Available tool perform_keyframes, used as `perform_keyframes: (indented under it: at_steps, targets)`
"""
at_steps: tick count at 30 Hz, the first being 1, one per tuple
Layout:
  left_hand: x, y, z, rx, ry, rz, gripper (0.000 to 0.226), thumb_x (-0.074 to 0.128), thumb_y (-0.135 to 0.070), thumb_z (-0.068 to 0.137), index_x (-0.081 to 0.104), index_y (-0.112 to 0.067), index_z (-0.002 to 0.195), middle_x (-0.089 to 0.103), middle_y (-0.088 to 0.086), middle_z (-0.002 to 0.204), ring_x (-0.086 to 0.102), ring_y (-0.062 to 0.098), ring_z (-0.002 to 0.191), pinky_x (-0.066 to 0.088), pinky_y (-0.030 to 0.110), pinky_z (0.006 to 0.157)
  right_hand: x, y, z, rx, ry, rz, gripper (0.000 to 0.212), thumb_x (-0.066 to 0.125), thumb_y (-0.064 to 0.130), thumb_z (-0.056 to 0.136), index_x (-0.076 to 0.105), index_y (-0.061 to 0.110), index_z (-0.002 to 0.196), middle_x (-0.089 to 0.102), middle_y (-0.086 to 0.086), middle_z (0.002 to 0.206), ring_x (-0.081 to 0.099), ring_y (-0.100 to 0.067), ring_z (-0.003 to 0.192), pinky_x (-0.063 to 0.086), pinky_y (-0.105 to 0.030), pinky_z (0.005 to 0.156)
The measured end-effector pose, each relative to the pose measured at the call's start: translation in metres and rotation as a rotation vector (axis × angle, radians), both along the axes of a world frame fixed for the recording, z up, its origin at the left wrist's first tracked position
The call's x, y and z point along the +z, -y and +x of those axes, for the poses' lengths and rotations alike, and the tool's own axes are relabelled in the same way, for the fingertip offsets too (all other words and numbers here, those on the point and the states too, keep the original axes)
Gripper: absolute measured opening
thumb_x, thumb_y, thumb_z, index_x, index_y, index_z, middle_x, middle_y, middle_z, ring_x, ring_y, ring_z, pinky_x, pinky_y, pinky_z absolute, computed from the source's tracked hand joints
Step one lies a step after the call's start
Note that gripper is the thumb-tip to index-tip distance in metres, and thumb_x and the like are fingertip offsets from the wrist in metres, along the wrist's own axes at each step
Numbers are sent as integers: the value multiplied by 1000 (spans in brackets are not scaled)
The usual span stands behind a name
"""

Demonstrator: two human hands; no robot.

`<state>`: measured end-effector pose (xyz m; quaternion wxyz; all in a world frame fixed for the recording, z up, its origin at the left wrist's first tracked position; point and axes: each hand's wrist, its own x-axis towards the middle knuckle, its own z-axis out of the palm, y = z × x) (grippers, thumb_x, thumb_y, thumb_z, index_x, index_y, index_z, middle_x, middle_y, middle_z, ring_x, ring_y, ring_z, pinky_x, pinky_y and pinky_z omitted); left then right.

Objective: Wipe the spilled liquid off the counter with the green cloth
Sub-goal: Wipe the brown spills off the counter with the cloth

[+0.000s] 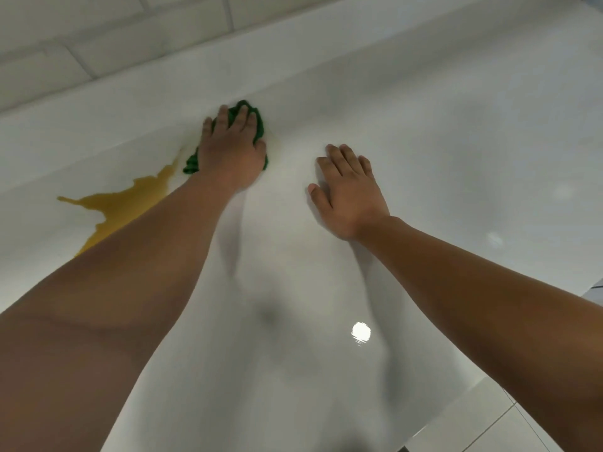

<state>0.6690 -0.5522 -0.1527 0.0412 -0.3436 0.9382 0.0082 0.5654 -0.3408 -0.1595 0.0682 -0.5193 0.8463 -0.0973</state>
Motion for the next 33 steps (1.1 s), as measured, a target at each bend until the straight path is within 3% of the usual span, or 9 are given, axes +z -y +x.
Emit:
perform_keyframes:
  at_steps: [7, 11, 14, 16, 21, 27, 30, 33]
  targets:
    - [-1, -44, 42, -365, -40, 48, 57, 24, -47, 99, 32, -28, 152, 27, -2, 161, 20, 27, 149, 17, 48, 119, 2, 1, -4, 10, -17, 30, 69, 18, 53, 97, 33, 11, 149, 22, -13, 162, 14, -32, 150, 14, -51, 120]
    - [-1, -3, 74, -245, -8, 41, 60, 21, -48, 97, 30, -26, 153, 25, 1, 161, 21, 29, 148, 20, 48, 117, 2, -1, -12, 54, -44, 24, 63, 24, 51, 97, 37, 12, 145, 28, -12, 160, 19, -31, 148, 19, -47, 118]
    - [-4, 33, 54, -27, 27, -3, 59, 19, -44, 101, 19, -23, 156, 15, 2, 164, 12, 31, 150, 15, 49, 119, 1, -3, -13, 60, -43, 2, 62, 27, 52, 98, 38, 13, 145, 28, -11, 159, 19, -30, 148, 18, -47, 119]
    - [-3, 39, 26, 0, 17, 4, 60, 21, -44, 100, 20, -21, 156, 14, 3, 164, 11, 32, 150, 14, 51, 119, 0, -2, -13, 49, -28, -4, 66, 25, 55, 97, 36, 12, 147, 26, -10, 161, 16, -28, 149, 16, -47, 120]
    - [3, -1, -26, -183, -44, 60, 60, 24, -50, 100, 22, -26, 155, 18, -3, 163, 12, 27, 150, 13, 49, 120, -1, -1, -15, 27, -25, 23, 77, 21, 59, 96, 27, 8, 153, 19, -9, 163, 10, -26, 151, 13, -46, 122]
    - [-1, -52, 31, -420, -87, 94, 55, 22, -48, 102, 32, -29, 152, 26, -9, 160, 17, 19, 150, 14, 43, 121, 0, -3, -13, 26, -8, 29, 81, 16, 63, 96, 23, 8, 155, 15, -7, 165, 5, -23, 152, 9, -45, 123]
    - [-2, -33, 64, -329, -63, 49, 58, 20, -48, 101, 34, -26, 152, 29, -5, 160, 21, 23, 149, 19, 45, 118, -1, -3, -14, 29, -5, 26, 81, 15, 63, 95, 23, 9, 155, 13, -5, 165, 3, -21, 153, 7, -44, 123]
    - [-3, 5, 55, -84, -16, 27, 59, 17, -48, 102, 24, -22, 155, 20, -2, 163, 15, 27, 150, 17, 47, 118, -1, -3, -14, 29, -1, 15, 81, 16, 64, 96, 24, 9, 154, 14, -5, 165, 3, -21, 152, 7, -44, 123]
